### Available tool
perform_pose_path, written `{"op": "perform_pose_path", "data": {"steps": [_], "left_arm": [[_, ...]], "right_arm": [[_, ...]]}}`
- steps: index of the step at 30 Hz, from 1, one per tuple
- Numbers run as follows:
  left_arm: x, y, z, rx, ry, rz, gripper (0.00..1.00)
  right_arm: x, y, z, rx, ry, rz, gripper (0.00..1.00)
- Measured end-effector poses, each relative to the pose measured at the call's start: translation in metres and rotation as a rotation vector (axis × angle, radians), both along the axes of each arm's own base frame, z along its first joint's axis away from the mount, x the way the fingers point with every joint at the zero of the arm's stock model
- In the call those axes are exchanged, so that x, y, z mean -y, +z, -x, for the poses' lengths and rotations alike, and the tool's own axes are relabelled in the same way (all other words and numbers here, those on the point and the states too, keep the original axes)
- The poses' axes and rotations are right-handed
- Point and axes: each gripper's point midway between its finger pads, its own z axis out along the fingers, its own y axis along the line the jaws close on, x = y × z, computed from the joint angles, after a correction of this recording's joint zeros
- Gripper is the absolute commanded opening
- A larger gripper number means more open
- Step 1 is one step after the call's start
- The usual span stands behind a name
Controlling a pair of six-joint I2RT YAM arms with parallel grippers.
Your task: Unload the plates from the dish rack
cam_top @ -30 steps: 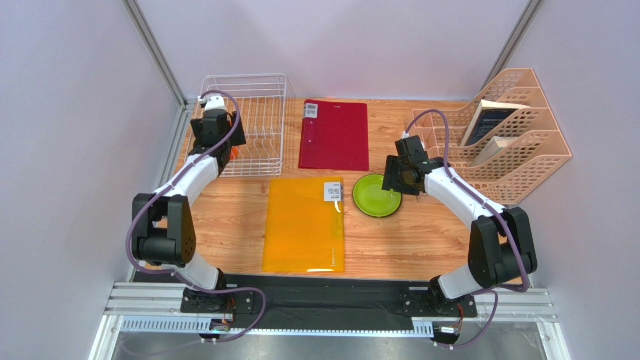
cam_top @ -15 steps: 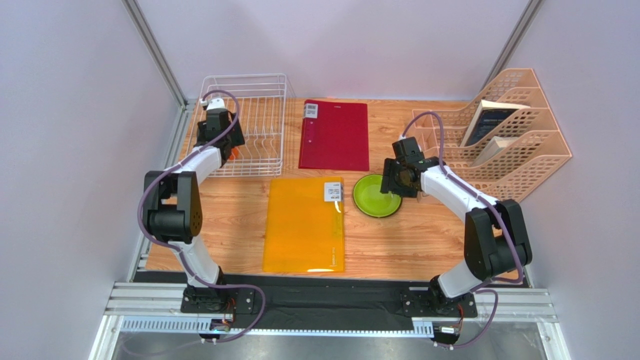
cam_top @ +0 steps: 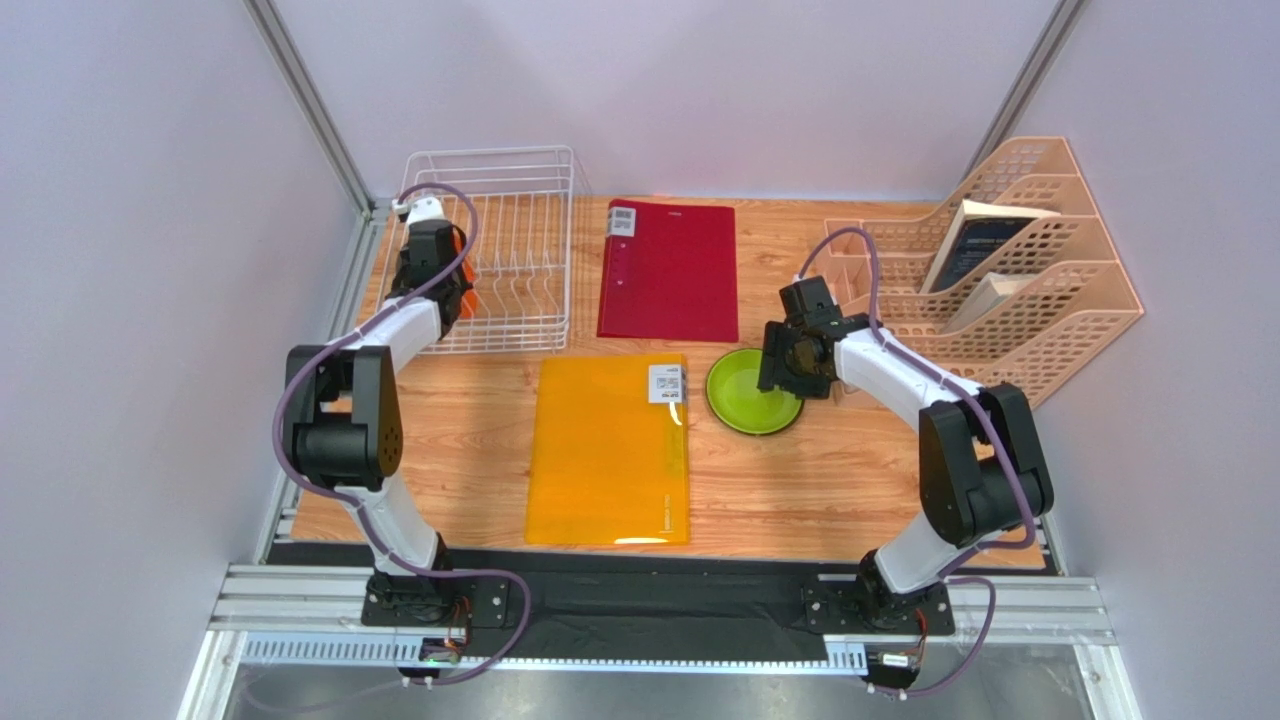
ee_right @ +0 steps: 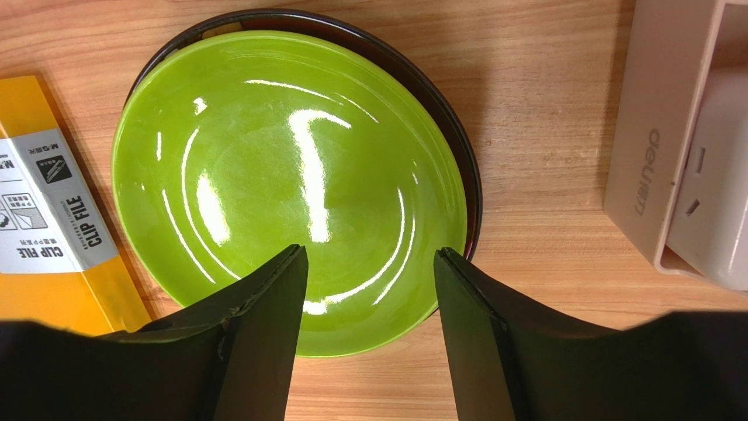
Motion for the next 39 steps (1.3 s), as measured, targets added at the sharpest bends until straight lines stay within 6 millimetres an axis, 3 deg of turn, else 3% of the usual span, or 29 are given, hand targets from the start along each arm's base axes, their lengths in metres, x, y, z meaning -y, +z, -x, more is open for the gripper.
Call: {"op": "perform_pose_path", "data": {"steps": [2,3,4,10,13,18,22,25,29,32,35,39], "left_arm": [[-0.005,-0.003,0.004,-0.005,0.017,-0.003,0.17],[-0.005,-0.004,0.005,-0.006,0.015,0.005,0.12],[-0.005,-0.004,0.007,-0.006,0.013,0.005,0.00],[-0.004,0.008,0.015,0.006,0.005,-0.015,0.00],[-0.007,0.027,0.018,0.036,0.021,-0.044,0.00],[-0.006,0.073,0.027,0.095,0.064,-0.207,0.00],[0.004,0.108,0.039,0.144,0.086,-0.294,0.00],[0.016,0.127,0.046,0.183,0.037,-0.249,0.00],[0.049,0.149,0.053,0.261,-0.110,-0.065,0.00],[0.098,0.153,0.052,0.301,-0.284,0.167,0.00],[0.147,0.140,0.054,0.289,-0.438,0.391,0.00],[0.210,0.101,0.064,0.157,-0.594,0.624,0.00]], "right_arm": [[0.000,-0.001,0.000,-0.003,0.001,0.001,0.60],[0.000,-0.001,0.000,-0.004,0.002,0.001,0.60],[0.000,-0.001,0.000,-0.004,0.003,0.001,0.60],[-0.001,-0.001,-0.001,0.002,0.004,-0.003,0.59],[-0.001,-0.001,-0.002,0.007,0.004,-0.005,0.59],[-0.001,0.000,-0.003,0.009,0.007,-0.002,0.60],[0.000,0.004,-0.003,0.020,0.017,0.002,0.60],[-0.003,0.020,-0.006,0.060,0.031,-0.018,0.61],[-0.023,0.061,-0.017,0.184,0.082,-0.131,0.61],[-0.046,0.093,-0.027,0.284,0.146,-0.252,0.61],[-0.068,0.116,-0.036,0.347,0.209,-0.360,0.62],[-0.092,0.135,-0.045,0.395,0.273,-0.486,0.62]]}}
